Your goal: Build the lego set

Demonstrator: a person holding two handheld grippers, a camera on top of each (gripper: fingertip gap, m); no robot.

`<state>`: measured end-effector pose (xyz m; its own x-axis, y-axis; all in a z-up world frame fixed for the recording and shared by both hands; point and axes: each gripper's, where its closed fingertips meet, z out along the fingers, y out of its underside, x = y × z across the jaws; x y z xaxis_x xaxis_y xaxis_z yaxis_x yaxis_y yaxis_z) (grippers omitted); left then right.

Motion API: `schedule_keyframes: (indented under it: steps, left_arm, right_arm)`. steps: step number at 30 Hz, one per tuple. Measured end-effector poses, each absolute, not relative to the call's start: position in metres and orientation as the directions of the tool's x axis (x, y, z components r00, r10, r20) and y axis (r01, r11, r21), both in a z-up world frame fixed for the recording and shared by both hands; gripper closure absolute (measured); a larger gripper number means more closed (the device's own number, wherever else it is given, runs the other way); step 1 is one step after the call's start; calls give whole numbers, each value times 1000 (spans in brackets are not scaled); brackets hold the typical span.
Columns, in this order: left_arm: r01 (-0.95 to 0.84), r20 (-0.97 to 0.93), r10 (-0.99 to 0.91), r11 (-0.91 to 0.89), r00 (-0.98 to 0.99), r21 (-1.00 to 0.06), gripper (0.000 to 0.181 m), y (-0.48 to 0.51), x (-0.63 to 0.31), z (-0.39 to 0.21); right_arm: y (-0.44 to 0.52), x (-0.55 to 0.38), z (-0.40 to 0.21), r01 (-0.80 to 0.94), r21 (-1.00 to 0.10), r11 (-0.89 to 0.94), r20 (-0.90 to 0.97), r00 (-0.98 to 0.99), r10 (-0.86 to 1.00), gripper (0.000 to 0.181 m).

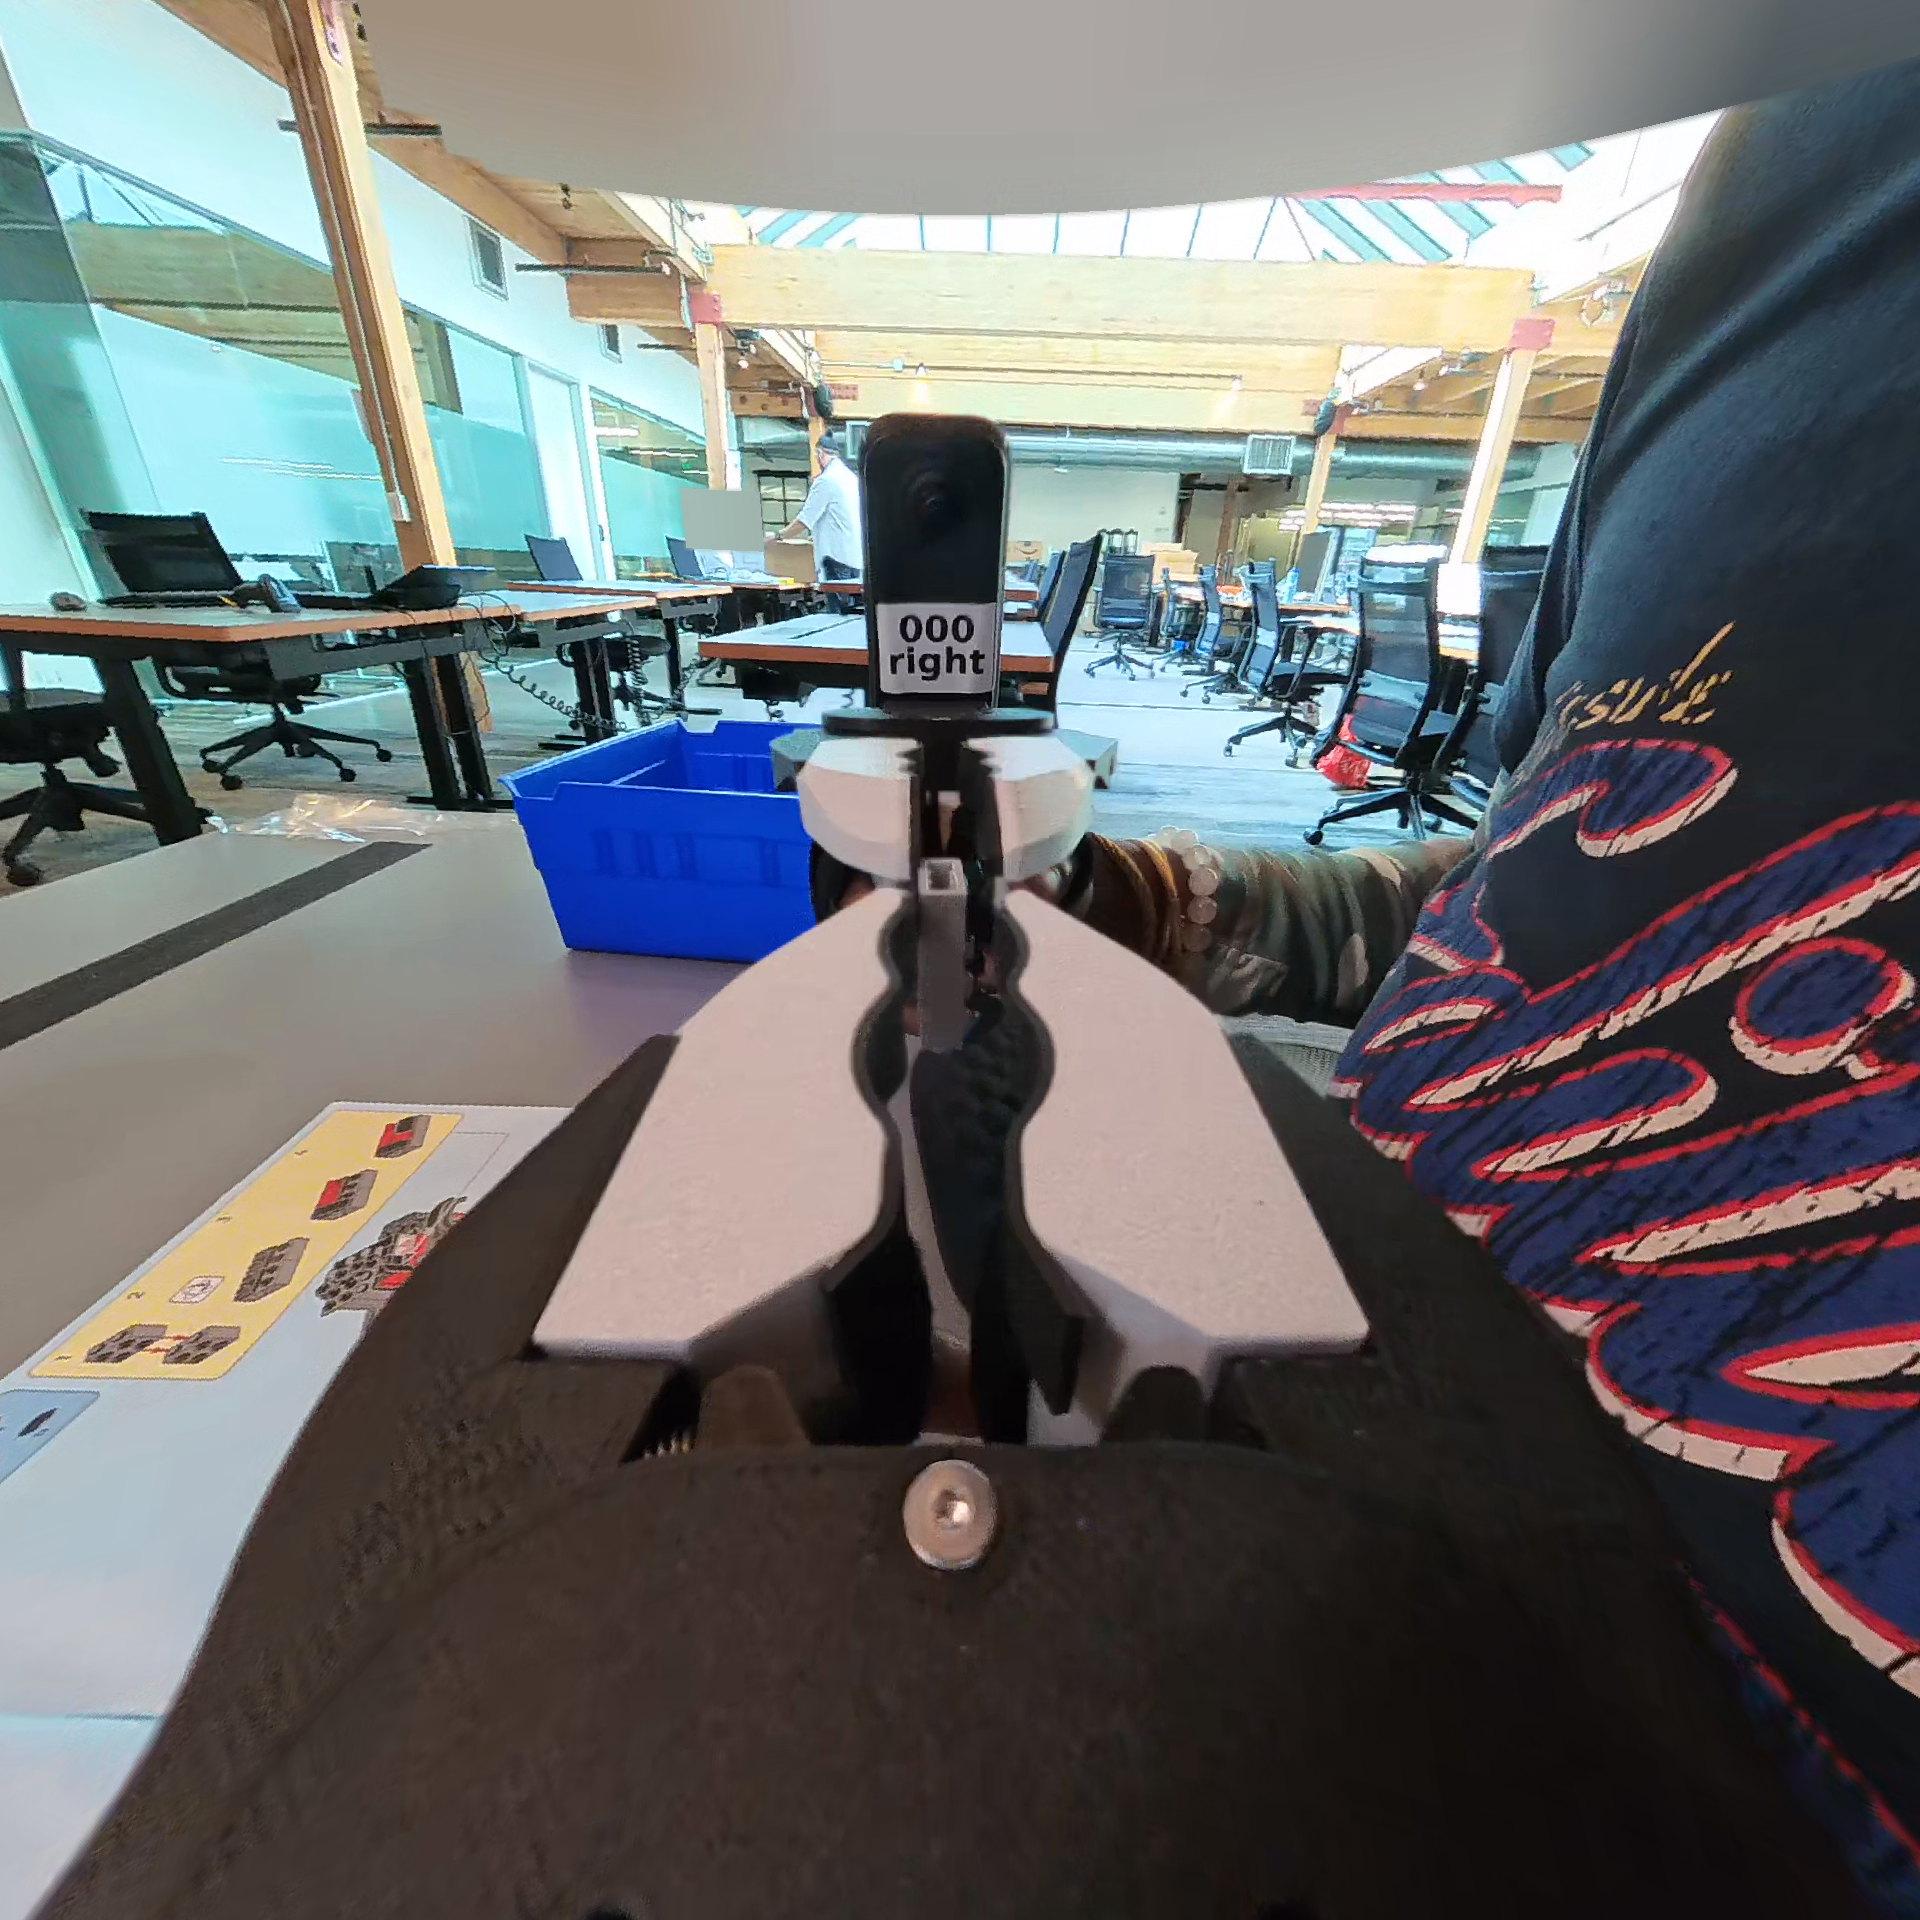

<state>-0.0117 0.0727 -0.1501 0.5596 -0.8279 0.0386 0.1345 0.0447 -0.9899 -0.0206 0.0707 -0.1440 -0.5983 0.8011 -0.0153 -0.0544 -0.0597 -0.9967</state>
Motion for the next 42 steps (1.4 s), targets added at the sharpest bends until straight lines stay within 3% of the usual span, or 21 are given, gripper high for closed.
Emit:
schedule_keyframes:
  steps: [9,11,14,26,28,30,33,36,38,42]
  left_arm:
    - [170,64,-834,36,548,-985,170,71,-14,-150]
    - [188,74,-833,37,548,-981,170,72,-14,-149]
    - [184,75,-832,32,549,-982,170,72,-12,-150]
    - [294,181,-800,-6,572,-956,170,79,-21,-150]
    - [412,280,-755,-14,593,-911,171,89,-32,-145]
    - [593,435,-689,-9,579,-805,170,99,-54,-138]
    - [757,581,-634,8,509,-654,170,106,-78,-133]
    - [851,670,-611,14,423,-525,170,110,-90,-131]
    - [880,704,-595,11,387,-474,170,112,-94,-134]
    - [882,718,-576,15,392,-470,169,113,-92,-138]
  right_arm:
    - [70,-22,-144,-39,-995,-89,-48,-600,798,167]
    - [71,-22,-144,-41,-993,-107,-62,-596,801,160]
    - [68,-22,-145,-49,-994,-100,-50,-605,794,167]
    - [77,-31,-143,-62,-994,-86,-39,-537,842,166]
    - [90,-39,-138,-82,-994,-70,-26,-446,894,161]
    - [103,-46,-134,-104,-994,22,54,-316,947,143]
    - [115,-60,-140,-22,-969,246,247,-95,964,142]
    - [107,-74,-144,28,-932,360,360,-23,933,151]
    - [109,-80,-140,37,-914,404,405,46,913,153]
    - [113,-89,-143,103,-894,435,444,84,892,152]
